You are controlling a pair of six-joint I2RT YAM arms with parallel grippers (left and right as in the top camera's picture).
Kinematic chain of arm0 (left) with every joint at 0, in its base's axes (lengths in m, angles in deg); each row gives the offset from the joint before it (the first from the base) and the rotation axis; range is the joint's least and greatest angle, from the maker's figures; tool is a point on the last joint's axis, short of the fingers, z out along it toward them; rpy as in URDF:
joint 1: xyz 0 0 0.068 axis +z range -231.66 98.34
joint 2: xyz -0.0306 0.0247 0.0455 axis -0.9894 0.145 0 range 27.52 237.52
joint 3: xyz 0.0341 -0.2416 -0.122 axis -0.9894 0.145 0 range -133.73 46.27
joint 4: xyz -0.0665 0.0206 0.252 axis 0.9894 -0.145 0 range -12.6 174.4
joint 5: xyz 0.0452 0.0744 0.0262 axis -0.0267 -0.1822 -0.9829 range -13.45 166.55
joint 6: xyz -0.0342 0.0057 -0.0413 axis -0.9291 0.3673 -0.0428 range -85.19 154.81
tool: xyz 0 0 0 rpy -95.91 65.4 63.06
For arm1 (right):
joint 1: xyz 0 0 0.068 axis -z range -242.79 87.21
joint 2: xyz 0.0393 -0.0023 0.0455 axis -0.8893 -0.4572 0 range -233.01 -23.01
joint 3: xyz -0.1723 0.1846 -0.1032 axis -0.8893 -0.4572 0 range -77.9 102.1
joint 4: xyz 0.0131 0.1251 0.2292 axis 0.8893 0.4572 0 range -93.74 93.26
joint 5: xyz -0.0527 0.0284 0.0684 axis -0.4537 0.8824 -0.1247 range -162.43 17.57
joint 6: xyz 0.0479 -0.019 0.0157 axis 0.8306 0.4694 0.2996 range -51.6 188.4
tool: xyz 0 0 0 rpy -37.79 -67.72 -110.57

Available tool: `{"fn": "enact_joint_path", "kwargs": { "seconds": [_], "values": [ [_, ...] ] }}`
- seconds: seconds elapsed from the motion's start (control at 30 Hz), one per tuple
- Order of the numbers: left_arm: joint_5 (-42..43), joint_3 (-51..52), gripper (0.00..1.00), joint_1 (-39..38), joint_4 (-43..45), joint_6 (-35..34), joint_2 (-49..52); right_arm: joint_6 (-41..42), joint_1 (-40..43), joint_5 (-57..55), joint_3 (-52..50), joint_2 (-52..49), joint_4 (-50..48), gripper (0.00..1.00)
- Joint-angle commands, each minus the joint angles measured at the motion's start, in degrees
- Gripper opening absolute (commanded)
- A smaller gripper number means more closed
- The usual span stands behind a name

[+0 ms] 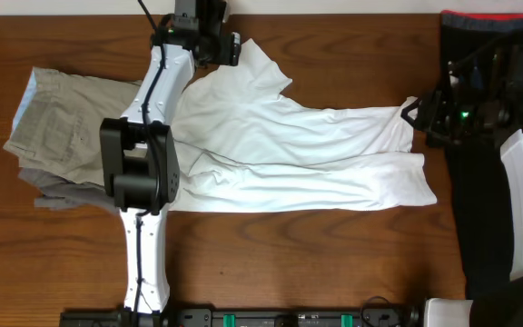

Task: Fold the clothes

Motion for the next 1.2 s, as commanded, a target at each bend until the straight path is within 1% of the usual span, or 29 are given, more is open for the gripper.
{"fn": "enact_joint_path", "kwargs": {
  "seconds": [0.0, 0.37, 0.47, 0.5, 0.57, 0.67, 0.7, 0.73, 0.77, 0.87, 0.97, 1.03, 1.17],
  "values": [
    [0.04, -1.57, 0.75, -0.33, 1.55, -0.02, 2.86, -0.85, -1.62, -1.64, -0.09, 0.11, 0.59, 0.58],
    [-0.17, -1.55, 0.74, -1.49, 2.71, 1.49, 7.89, -0.37, -3.72, -2.01, -0.09, 0.11, 0.68, 0.56],
    [-0.37, -1.51, 0.67, -1.99, 2.67, 1.51, 8.50, 0.04, -3.82, -1.99, -0.09, 0.11, 0.70, 0.55],
    [-0.37, -1.51, 0.63, -2.14, 2.54, 1.51, 8.57, 0.04, -3.82, -2.01, -0.09, 0.11, 0.68, 0.55],
    [-0.48, -1.51, 0.51, -2.38, 2.23, 1.60, 8.61, 0.09, -3.87, -1.99, -0.09, 0.11, 0.68, 0.55],
    [-2.47, -1.57, 0.22, -2.58, 0.74, 1.68, 8.57, 0.28, -3.87, -2.01, -0.09, 0.11, 0.57, 0.54],
    [-3.50, -1.79, 0.19, -2.58, -0.33, 1.68, 8.37, 0.28, -3.87, -2.01, -0.09, 0.11, 0.50, 0.54],
    [-4.22, -2.19, 0.12, -2.58, -1.51, 1.68, 8.24, 0.26, -3.87, -2.05, -0.09, 0.11, 0.42, 0.54],
    [-5.03, -2.91, 0.10, -2.49, -3.23, 1.70, 7.82, 0.28, -3.87, -2.54, -0.09, 0.11, 0.37, 0.54],
    [-7.52, -4.96, 0.09, -2.40, -7.48, 1.73, 5.77, 0.28, -3.87, -5.90, -0.09, 0.11, -0.09, 0.56],
    [-10.27, -5.97, 0.08, -2.40, -10.60, 1.73, 2.29, 0.31, -3.87, -10.58, -0.09, -0.13, -2.71, 0.60],
    [-10.99, -5.97, 0.08, -2.40, -12.39, 1.75, -0.07, 0.33, -3.65, -13.18, -0.09, -0.72, -5.16, 0.61],
    [-11.10, -5.97, 0.08, -2.43, -16.90, 1.73, -4.22, 0.44, -2.73, -13.70, -0.09, -4.07, -10.32, 0.61]
  ]
}}
